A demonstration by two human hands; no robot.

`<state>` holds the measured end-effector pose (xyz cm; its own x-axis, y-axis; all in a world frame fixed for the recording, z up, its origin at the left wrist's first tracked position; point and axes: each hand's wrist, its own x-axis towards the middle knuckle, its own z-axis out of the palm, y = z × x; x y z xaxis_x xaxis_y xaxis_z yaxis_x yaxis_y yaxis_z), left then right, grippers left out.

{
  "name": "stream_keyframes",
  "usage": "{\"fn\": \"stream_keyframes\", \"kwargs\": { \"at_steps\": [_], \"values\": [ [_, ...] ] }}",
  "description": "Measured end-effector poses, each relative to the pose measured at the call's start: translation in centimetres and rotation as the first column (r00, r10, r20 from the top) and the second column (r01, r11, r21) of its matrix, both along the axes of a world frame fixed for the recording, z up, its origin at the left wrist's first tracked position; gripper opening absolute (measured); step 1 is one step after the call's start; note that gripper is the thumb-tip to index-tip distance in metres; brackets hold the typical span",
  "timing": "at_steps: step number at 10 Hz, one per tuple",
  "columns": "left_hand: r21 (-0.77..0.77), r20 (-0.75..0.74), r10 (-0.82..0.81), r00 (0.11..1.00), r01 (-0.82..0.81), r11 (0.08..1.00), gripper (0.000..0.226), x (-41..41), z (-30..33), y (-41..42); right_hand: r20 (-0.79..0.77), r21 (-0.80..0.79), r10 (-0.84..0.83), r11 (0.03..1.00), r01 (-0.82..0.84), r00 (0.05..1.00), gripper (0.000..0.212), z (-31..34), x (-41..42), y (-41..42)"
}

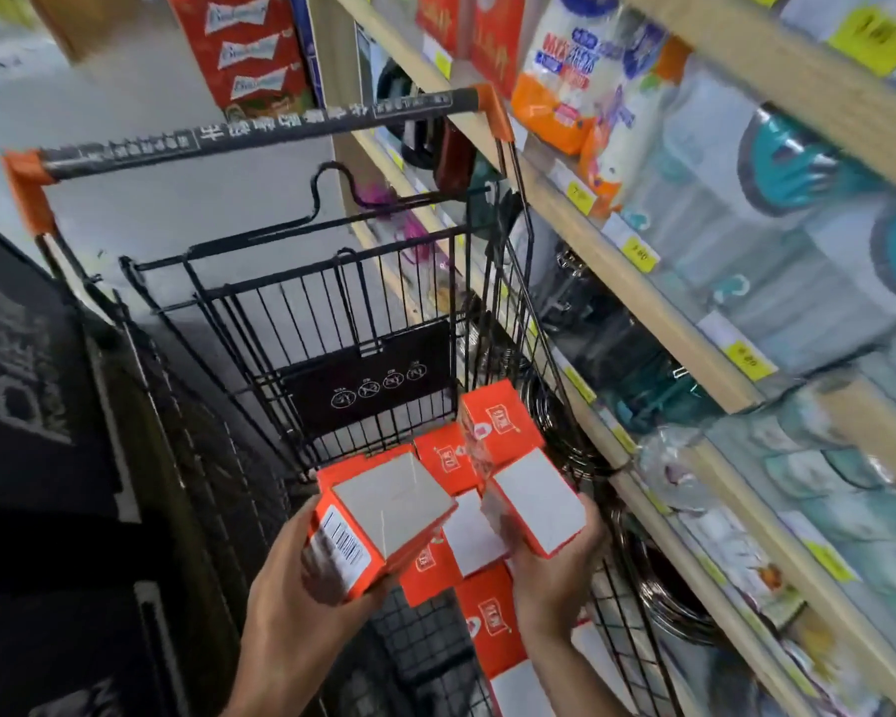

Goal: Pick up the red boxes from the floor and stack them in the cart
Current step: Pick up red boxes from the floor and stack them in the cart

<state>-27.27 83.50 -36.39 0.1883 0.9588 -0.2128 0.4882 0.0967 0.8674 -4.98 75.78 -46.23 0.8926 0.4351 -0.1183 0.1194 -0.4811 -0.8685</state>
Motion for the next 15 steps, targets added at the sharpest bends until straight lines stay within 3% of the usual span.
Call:
{"fn": "stream_keyframes", "kwargs": {
  "at_steps": [3,4,5,6,7,8,9,11,12,13,14,15],
  "values": [
    [-0.077,-0.064,0.024,0.998,-0.029,0.997,0.119,0.5,-3.2,-0.7,0.031,0.065,-0.113,0.992,0.111,0.993,0.106,-6.7,-0.2,0.9],
    [-0.134,-0.021,0.088,0.996,-0.09,0.987,0.096,1.5,-3.0,-0.7,0.049,0.025,-0.039,0.999,0.037,0.998,0.123,-5.7,-0.5,-0.2],
    [-0.163,0.003,0.129,0.992,-0.127,0.978,0.089,2.0,-3.5,-0.3,0.051,-0.01,0.047,0.999,-0.046,0.998,0.132,-5.7,-0.3,-2.3],
    [-0.123,0.012,0.186,0.982,-0.184,0.975,0.089,3.0,-4.0,1.1,0.011,-0.008,0.101,0.995,-0.101,0.995,0.122,-5.2,1.6,-4.0],
    [-0.094,0.029,0.213,0.977,-0.21,0.973,0.087,4.4,-4.4,2.4,0.071,0.07,0.135,0.988,-0.14,0.988,0.117,-3.4,2.1,-3.9],
    [-0.061,0.093,0.259,0.961,-0.254,0.965,0.09,7.1,-5.8,4.2,0.227,0.234,0.197,0.939,-0.25,0.954,0.115,1.0,1.3,-3.3],
    [-0.035,0.137,0.284,0.949,-0.281,0.959,0.093,8.8,-7.3,4.8,0.276,0.281,0.222,0.912,-0.3,0.935,0.112,2.6,1.8,-3.1],
    [-0.065,0.165,0.35,0.922,-0.344,0.937,0.085,14.6,-10.6,4.6,0.325,0.169,0.361,0.887,-0.43,0.874,0.092,3.3,4.9,-3.3],
    [-0.09,0.322,0.337,0.885,-0.326,0.941,0.083,17.6,-14.0,2.2,0.243,0.232,0.399,0.861,-0.452,0.884,0.088,2.9,5.8,-4.0],
    [-0.126,0.323,0.292,0.9,-0.265,0.956,0.07,18.1,-14.7,1.0,0.209,0.257,0.395,0.86,-0.44,0.895,0.088,3.0,6.0,-4.1],
    [-0.167,0.226,0.292,0.929,-0.258,0.952,0.049,17.6,-14.6,-0.2,0.292,0.176,0.4,0.871,-0.459,0.869,0.083,3.7,6.8,-4.0],
    [-0.14,0.237,0.267,0.934,-0.239,0.961,0.04,17.0,-14.5,0.4,0.338,0.166,0.383,0.875,-0.455,0.86,0.082,3.1,7.0,-4.3]
  ]
}}
